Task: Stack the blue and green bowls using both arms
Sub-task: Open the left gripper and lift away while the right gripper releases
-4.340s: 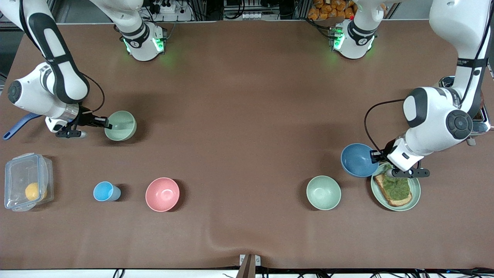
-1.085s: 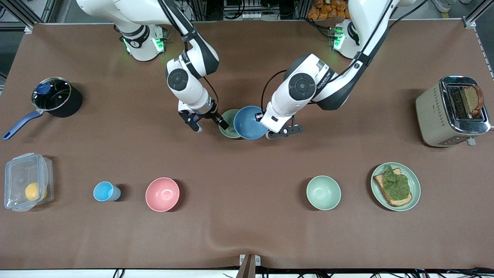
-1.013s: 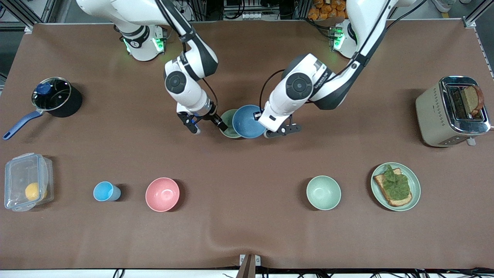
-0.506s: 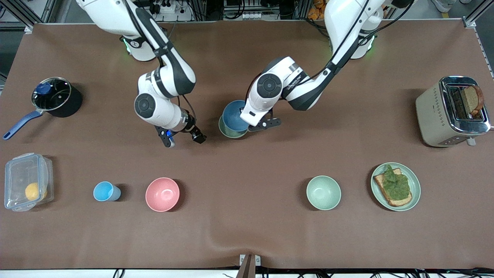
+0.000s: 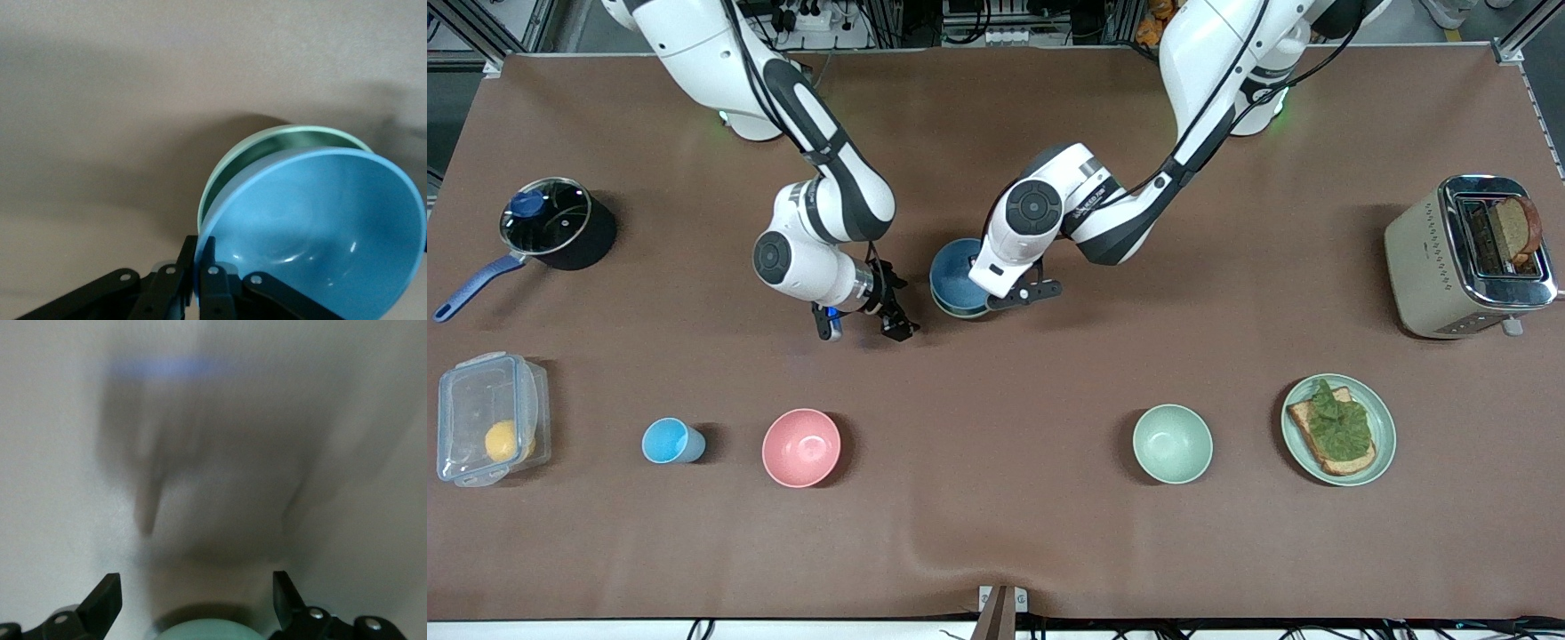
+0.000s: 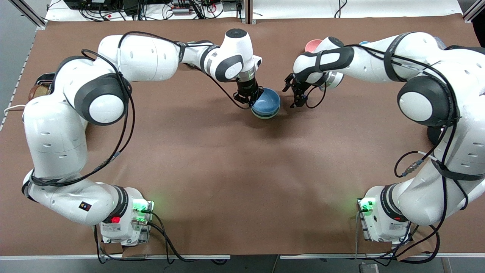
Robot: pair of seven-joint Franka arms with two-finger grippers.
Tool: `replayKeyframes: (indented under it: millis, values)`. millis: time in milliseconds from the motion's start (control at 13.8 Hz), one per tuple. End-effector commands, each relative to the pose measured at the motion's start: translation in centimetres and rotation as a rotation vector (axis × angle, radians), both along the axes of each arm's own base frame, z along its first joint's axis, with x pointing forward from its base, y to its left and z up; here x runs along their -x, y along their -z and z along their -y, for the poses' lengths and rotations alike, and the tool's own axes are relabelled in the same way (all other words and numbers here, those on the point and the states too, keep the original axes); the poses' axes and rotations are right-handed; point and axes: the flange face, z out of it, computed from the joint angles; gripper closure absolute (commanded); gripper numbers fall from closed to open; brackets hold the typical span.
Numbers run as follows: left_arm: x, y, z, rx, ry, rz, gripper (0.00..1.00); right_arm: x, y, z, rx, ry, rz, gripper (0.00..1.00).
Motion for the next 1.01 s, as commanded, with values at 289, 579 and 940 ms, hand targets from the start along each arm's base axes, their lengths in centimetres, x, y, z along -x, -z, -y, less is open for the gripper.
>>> replayKeyframes:
  millis: [289, 579, 940]
  values:
    - [-2.2, -1.5, 0.5, 0.019, -0.033, 0.056, 0.00, 0.6, 0.9, -1.3, -0.027, 0.062, -0.003, 0.00]
    - [-4.6, -6.6, -1.4, 0.016, -0.033, 0.157, 0.00, 0.8, 0.9, -1.7, -0.027, 0.052, -0.003, 0.00]
    - [-11.9, -15.9, -9.9, -0.070, -0.039, 0.224, 0.00, 0.8, 0.4, -1.6, -0.031, 0.045, -0.004, 0.00]
